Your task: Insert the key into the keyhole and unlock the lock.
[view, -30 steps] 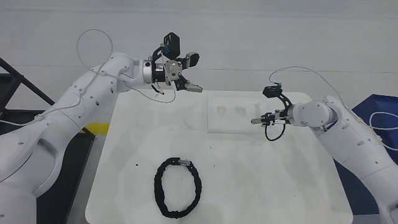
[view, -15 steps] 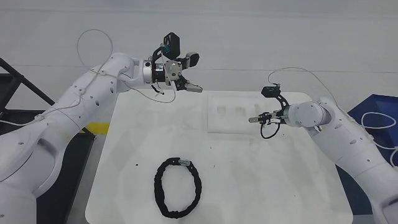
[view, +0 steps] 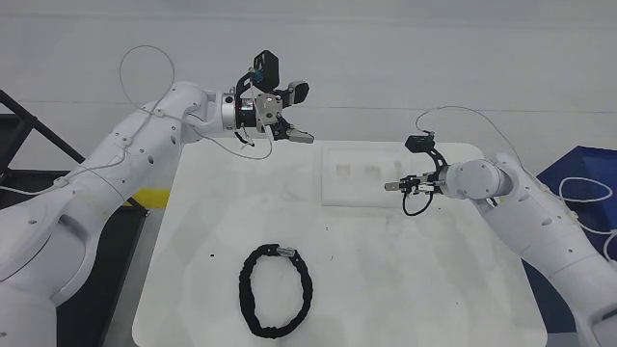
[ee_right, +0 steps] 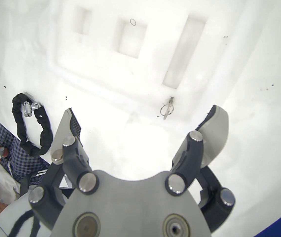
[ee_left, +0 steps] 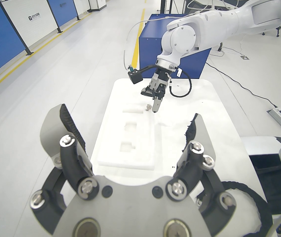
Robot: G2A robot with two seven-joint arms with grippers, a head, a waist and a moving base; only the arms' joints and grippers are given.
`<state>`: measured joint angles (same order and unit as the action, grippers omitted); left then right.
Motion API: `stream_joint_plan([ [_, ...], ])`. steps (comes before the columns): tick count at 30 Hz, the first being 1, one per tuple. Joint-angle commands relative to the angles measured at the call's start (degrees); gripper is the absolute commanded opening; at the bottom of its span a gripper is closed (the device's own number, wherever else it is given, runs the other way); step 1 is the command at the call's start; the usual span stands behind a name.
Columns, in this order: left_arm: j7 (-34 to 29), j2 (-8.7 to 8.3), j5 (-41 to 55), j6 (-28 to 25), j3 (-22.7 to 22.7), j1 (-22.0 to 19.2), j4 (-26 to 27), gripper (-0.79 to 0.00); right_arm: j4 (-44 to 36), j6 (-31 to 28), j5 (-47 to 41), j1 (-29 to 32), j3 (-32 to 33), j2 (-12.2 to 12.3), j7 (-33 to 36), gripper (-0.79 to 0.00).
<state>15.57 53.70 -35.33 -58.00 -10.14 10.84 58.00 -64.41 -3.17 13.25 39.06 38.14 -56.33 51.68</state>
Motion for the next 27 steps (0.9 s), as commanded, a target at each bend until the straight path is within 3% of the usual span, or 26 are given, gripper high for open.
stream_joint_plan([
  [1, 0.0, 0.00, 0.0, 0.0, 0.0, 0.0, 0.0, 0.000, -1.1, 2.9, 1.2, 0.2, 0.0, 0.0, 1.3, 0.000],
  [12, 0.0, 0.00, 0.0, 0.0, 0.0, 0.0, 0.0, 0.000, -3.2, 9.9, 4.6, 0.6, -0.6, -0.9, 4.3, 0.000],
  [13, 0.0, 0.00, 0.0, 0.0, 0.0, 0.0, 0.0, 0.000, -3.1, 10.1, 4.7, 0.6, -0.7, -1.1, 4.4, -0.089],
  [15, 0.0, 0.00, 0.0, 0.0, 0.0, 0.0, 0.0, 0.000, -2.8, 10.6, 5.5, 0.4, -0.9, -1.3, 5.0, -0.409],
  [16, 0.0, 0.00, 0.0, 0.0, 0.0, 0.0, 0.0, 0.000, -2.7, 10.8, 5.8, 0.2, -1.1, -1.4, 5.3, -0.453],
  [18, 0.0, 0.00, 0.0, 0.0, 0.0, 0.0, 0.0, 0.000, -2.2, 11.7, 6.8, 0.0, -1.3, -1.7, 5.5, -0.505],
  [27, 0.0, 0.00, 0.0, 0.0, 0.0, 0.0, 0.0, 0.000, 1.0, 12.1, 7.0, -0.3, -1.0, -2.9, 4.3, -0.508],
])
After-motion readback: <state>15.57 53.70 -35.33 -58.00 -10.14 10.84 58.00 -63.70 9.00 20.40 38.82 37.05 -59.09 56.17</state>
